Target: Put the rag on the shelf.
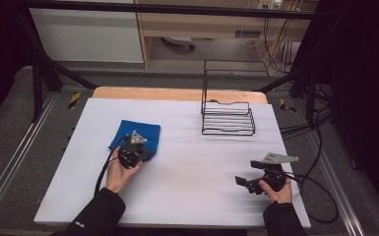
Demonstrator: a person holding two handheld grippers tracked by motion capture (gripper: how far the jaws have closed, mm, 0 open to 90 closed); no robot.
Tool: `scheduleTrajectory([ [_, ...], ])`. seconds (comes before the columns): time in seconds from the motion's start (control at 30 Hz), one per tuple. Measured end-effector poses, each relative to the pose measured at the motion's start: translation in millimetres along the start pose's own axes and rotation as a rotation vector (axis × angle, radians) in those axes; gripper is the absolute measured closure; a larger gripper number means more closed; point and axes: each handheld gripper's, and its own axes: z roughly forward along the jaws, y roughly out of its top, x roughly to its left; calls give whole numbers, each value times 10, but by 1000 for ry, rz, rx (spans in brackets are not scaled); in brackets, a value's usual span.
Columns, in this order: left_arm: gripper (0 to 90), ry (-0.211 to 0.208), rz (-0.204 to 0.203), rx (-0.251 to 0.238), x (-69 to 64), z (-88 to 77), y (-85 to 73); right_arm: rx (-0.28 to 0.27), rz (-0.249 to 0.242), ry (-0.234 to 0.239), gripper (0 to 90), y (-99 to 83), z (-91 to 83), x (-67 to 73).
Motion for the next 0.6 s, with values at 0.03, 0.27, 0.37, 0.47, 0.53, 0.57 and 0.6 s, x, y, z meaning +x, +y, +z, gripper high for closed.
scheduleTrajectory([
  [0.03,875,-8,-7,-19,-9,-55,12,0,0,1,13,0,-2,0],
  [0.27,878,-47,-15,-16,-60,-188,21,0,2,3,14,0,-2,2],
  [0.37,877,-79,-13,-12,-125,-241,8,0,4,4,14,0,-2,3],
  [0.47,877,-114,-16,-12,-221,-287,-12,1,4,5,14,-1,0,6],
  [0.53,877,-147,-19,-15,-330,-333,-34,0,4,6,14,-1,0,5],
  [0.57,876,-151,-16,-15,-369,-347,-40,0,5,5,15,0,-1,5],
  [0.6,876,-151,-16,-15,-369,-347,-40,1,5,6,15,0,-1,5],
])
